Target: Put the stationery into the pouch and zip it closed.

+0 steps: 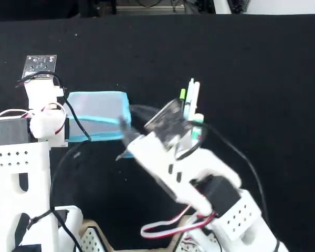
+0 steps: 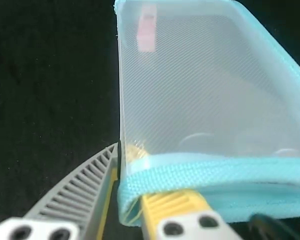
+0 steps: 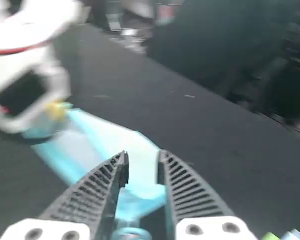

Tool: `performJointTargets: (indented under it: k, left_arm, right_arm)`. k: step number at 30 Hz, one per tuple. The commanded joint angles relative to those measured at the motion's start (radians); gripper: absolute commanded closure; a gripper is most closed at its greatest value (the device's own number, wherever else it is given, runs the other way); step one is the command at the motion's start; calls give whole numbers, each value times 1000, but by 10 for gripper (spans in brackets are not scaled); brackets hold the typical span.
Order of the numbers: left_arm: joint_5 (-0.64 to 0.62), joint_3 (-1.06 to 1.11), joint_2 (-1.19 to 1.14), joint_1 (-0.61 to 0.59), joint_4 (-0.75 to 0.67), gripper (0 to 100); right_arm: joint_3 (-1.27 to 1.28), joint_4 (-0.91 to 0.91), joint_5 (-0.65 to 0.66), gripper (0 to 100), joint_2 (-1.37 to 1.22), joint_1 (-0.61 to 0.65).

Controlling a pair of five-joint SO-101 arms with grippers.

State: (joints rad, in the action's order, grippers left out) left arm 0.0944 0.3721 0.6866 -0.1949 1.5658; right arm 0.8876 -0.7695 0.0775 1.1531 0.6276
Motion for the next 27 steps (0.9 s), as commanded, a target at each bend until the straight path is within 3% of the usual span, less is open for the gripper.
performJointTargets:
  k: [1,7,10,17,21,27]
  left_arm:
    - [-9,-8,6,-5,6,970]
    - [-9,-8,6,-5,5,970]
    - [-9,-8,6,-5,6,970]
    - [-9,-8,6,-5,6,970]
    - [-9,-8,6,-5,6,970]
    - [-8,-8,6,-7,6,970]
  right_arm:
    - [-67,-75,-11,917,-1,-176]
    - [-70,-169,-121,850,-70,-443]
    - [-96,-175,-144,851,-211,-520]
    - [-246,-226,-160,849,-674,-606]
    - [-389,-281,-236,846,-932,-618]
    - [-634,-408,-249,846,-1244,-620]
